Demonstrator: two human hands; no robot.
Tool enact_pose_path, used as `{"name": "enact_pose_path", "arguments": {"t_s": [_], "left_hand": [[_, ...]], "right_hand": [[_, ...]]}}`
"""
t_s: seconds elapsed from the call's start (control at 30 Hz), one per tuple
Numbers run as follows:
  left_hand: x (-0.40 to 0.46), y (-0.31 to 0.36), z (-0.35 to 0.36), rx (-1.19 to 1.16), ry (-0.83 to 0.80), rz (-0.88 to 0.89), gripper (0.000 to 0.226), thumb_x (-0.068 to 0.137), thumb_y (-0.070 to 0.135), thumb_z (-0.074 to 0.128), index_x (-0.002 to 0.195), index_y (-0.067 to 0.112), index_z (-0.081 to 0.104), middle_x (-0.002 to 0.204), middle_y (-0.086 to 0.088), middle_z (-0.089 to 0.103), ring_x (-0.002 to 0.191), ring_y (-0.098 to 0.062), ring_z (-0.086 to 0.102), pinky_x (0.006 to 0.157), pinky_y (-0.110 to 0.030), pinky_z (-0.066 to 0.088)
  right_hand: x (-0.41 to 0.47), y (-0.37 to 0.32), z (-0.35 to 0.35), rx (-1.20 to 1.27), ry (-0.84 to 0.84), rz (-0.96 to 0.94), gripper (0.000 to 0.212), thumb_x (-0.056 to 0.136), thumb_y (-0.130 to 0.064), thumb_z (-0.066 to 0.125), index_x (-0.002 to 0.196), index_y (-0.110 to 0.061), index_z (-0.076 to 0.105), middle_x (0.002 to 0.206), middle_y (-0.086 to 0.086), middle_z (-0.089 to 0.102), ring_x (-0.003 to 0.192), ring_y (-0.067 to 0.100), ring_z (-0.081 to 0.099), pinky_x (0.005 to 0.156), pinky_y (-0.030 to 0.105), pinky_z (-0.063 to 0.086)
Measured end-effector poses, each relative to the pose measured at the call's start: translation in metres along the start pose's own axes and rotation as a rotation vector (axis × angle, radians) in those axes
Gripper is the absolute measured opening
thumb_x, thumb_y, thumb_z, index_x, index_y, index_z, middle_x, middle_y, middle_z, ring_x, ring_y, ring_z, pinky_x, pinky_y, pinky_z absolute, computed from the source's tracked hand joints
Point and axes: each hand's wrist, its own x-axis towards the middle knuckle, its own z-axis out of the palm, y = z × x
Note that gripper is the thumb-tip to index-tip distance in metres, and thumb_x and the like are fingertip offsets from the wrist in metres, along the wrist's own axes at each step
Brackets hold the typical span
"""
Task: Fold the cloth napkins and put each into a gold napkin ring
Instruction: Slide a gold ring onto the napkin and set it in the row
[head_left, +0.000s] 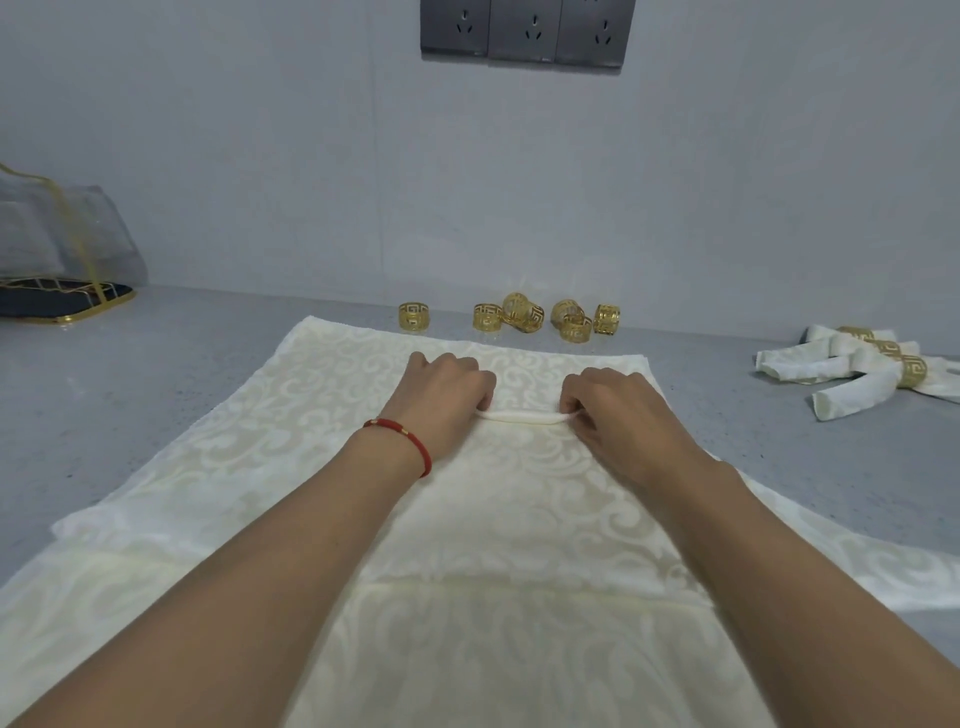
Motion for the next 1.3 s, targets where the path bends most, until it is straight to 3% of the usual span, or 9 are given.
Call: {"name": "enact_pose_path", "arguments": {"t_s": [0.17, 0.27, 0.4, 0.5, 0.63, 0.87, 1.03, 1.17, 1.3], "left_hand": [[0.000, -0.008, -0.009, -0.106, -0.164, -0.006, 0.032, 0.085, -0.001, 0.056, 0.097, 0.025, 0.069, 0.100, 0.004, 0.065, 0.095, -0.023, 0.063, 0.080, -0.037, 0.053], [-0.002, -0.012, -0.004, -0.218, -0.110, -0.077, 0.030, 0.089, 0.002, 0.058, 0.106, 0.023, 0.071, 0.094, 0.004, 0.066, 0.094, -0.023, 0.064, 0.082, -0.034, 0.052], [-0.004, -0.009, -0.002, -0.200, -0.151, -0.070, 0.020, 0.096, 0.012, 0.058, 0.111, 0.016, 0.071, 0.112, -0.002, 0.058, 0.105, -0.023, 0.056, 0.090, -0.035, 0.047], [-0.009, -0.005, -0.006, -0.106, -0.107, -0.051, 0.011, 0.096, 0.013, 0.055, 0.099, 0.021, 0.061, 0.105, 0.003, 0.057, 0.100, -0.020, 0.048, 0.084, -0.036, 0.041], [-0.013, -0.003, -0.006, -0.049, -0.031, -0.021, 0.033, 0.083, -0.003, 0.055, 0.089, 0.028, 0.047, 0.093, 0.010, 0.051, 0.089, -0.019, 0.046, 0.073, -0.032, 0.029], [-0.012, -0.011, -0.025, -0.264, -0.235, -0.034, 0.032, 0.084, 0.001, 0.060, 0.099, 0.026, 0.074, 0.093, 0.012, 0.061, 0.089, -0.010, 0.060, 0.076, -0.022, 0.045], [-0.019, -0.018, -0.022, -0.462, -0.157, -0.162, 0.024, 0.087, 0.007, 0.067, 0.103, 0.023, 0.075, 0.083, 0.008, 0.066, 0.078, -0.005, 0.061, 0.072, -0.014, 0.042], [-0.017, -0.015, -0.022, -0.342, -0.198, -0.159, 0.012, 0.091, 0.013, 0.068, 0.101, 0.018, 0.072, 0.091, 0.008, 0.057, 0.087, -0.012, 0.056, 0.077, -0.023, 0.041], [-0.018, -0.011, -0.021, -0.131, -0.129, -0.085, 0.021, 0.087, 0.005, 0.060, 0.088, 0.026, 0.060, 0.092, 0.010, 0.061, 0.093, -0.018, 0.056, 0.081, -0.036, 0.043]], "right_hand": [[-0.003, -0.002, -0.015, 0.060, -0.156, 0.066, 0.026, 0.088, -0.003, 0.056, 0.100, -0.022, 0.070, 0.100, -0.007, 0.066, 0.092, 0.018, 0.061, 0.077, 0.033, 0.048], [-0.007, -0.002, -0.012, 0.219, -0.027, 0.169, 0.025, 0.097, -0.008, 0.055, 0.108, -0.021, 0.073, 0.098, -0.005, 0.069, 0.089, 0.018, 0.061, 0.076, 0.032, 0.049], [-0.011, -0.001, -0.009, 0.226, -0.054, 0.166, 0.020, 0.099, -0.011, 0.064, 0.114, -0.016, 0.075, 0.112, 0.000, 0.068, 0.110, 0.021, 0.056, 0.094, 0.036, 0.047], [-0.012, -0.005, -0.013, 0.130, -0.072, 0.131, 0.013, 0.099, -0.011, 0.059, 0.103, -0.017, 0.070, 0.099, -0.003, 0.068, 0.100, 0.022, 0.059, 0.084, 0.037, 0.046], [-0.013, -0.010, -0.018, 0.020, -0.013, 0.063, 0.015, 0.091, -0.005, 0.055, 0.096, -0.018, 0.061, 0.096, -0.003, 0.063, 0.091, 0.023, 0.056, 0.072, 0.036, 0.041], [-0.009, -0.012, -0.032, 0.034, -0.229, 0.081, 0.016, 0.087, -0.008, 0.059, 0.091, -0.024, 0.063, 0.097, -0.012, 0.062, 0.090, 0.014, 0.057, 0.069, 0.030, 0.045], [-0.014, 0.002, -0.022, 0.343, -0.087, 0.161, 0.008, 0.093, -0.017, 0.072, 0.095, -0.025, 0.072, 0.091, -0.009, 0.066, 0.078, 0.005, 0.058, 0.074, 0.025, 0.046], [-0.014, 0.009, -0.018, 0.235, -0.136, 0.140, 0.011, 0.095, -0.028, 0.071, 0.104, -0.025, 0.074, 0.108, -0.008, 0.063, 0.103, 0.015, 0.055, 0.089, 0.034, 0.046], [-0.015, -0.001, -0.023, 0.106, -0.088, 0.086, 0.006, 0.094, -0.016, 0.064, 0.093, -0.022, 0.064, 0.091, -0.010, 0.065, 0.087, 0.017, 0.060, 0.067, 0.023, 0.039]]}}
